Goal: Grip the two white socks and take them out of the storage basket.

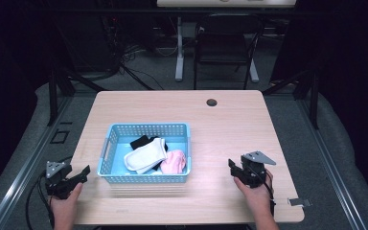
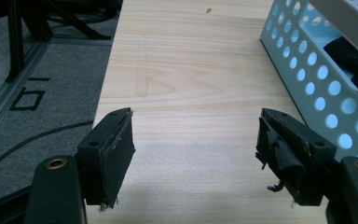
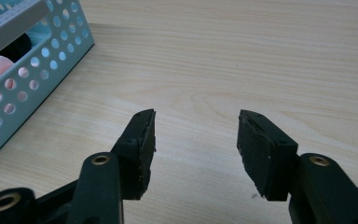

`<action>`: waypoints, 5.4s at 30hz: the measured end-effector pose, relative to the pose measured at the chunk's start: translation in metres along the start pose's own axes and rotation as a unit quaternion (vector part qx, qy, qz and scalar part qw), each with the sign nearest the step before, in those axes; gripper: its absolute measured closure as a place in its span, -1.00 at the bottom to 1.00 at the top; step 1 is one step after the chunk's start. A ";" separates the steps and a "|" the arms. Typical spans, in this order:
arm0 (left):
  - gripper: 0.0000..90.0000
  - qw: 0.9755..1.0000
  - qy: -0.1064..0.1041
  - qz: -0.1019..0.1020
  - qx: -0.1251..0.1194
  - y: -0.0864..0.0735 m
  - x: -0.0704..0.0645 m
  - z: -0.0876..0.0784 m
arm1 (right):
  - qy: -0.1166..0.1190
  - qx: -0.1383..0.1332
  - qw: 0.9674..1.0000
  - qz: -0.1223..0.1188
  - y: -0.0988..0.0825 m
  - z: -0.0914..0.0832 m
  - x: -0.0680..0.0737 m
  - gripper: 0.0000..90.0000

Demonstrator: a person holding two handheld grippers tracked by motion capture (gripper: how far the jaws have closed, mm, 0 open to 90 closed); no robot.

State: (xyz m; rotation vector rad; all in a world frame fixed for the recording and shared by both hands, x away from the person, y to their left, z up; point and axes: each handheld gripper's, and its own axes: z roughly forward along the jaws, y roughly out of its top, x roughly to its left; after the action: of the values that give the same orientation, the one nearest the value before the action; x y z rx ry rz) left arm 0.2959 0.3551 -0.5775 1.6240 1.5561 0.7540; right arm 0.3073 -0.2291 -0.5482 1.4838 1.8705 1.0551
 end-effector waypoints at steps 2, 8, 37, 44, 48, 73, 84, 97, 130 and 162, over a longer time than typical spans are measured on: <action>-0.40 1.000 0.001 -0.001 -0.002 -0.001 0.000 -0.001 | 0.000 0.000 1.000 0.002 0.000 0.001 0.000 0.04; -0.41 1.000 0.002 -0.009 -0.006 -0.003 0.002 -0.006 | 0.004 0.004 1.000 -0.003 0.001 0.001 0.003 0.08; -0.42 1.000 -0.011 -0.008 -0.006 0.003 -0.002 0.004 | 0.016 0.013 0.999 -0.036 0.039 -0.027 0.049 0.31; -0.42 1.000 -0.012 -0.010 -0.002 0.003 -0.001 0.003 | 0.062 0.020 0.996 -0.053 0.077 -0.019 0.082 0.42; -0.42 1.000 -0.013 -0.009 -0.003 0.003 -0.001 0.003 | 0.079 0.033 0.994 -0.062 0.086 -0.005 0.096 0.43; -0.42 1.000 -0.016 -0.012 -0.006 0.004 0.000 0.003 | 0.152 0.153 0.975 -0.059 0.122 0.087 0.167 0.52; -0.42 1.000 -0.018 -0.013 -0.006 0.004 0.000 0.003 | 0.162 0.218 0.962 -0.020 0.124 0.124 0.184 0.60; -0.42 1.000 -0.019 -0.013 -0.007 0.004 -0.001 0.003 | 0.156 0.273 0.949 -0.013 0.120 0.147 0.197 0.68; -0.42 1.000 -0.020 -0.013 -0.006 0.004 -0.001 0.004 | 0.201 -0.015 0.962 -0.186 0.133 0.048 0.246 0.95; -0.42 1.000 -0.018 -0.014 -0.006 0.004 -0.001 0.004 | 0.158 -0.118 0.975 -0.105 0.137 -0.073 0.117 0.96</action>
State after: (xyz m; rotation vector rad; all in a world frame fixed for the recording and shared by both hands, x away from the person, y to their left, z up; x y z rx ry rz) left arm 0.3010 0.3539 -0.5761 1.5959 1.5413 0.7145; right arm 0.2946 -0.1221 -0.3864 1.0054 1.9770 1.4174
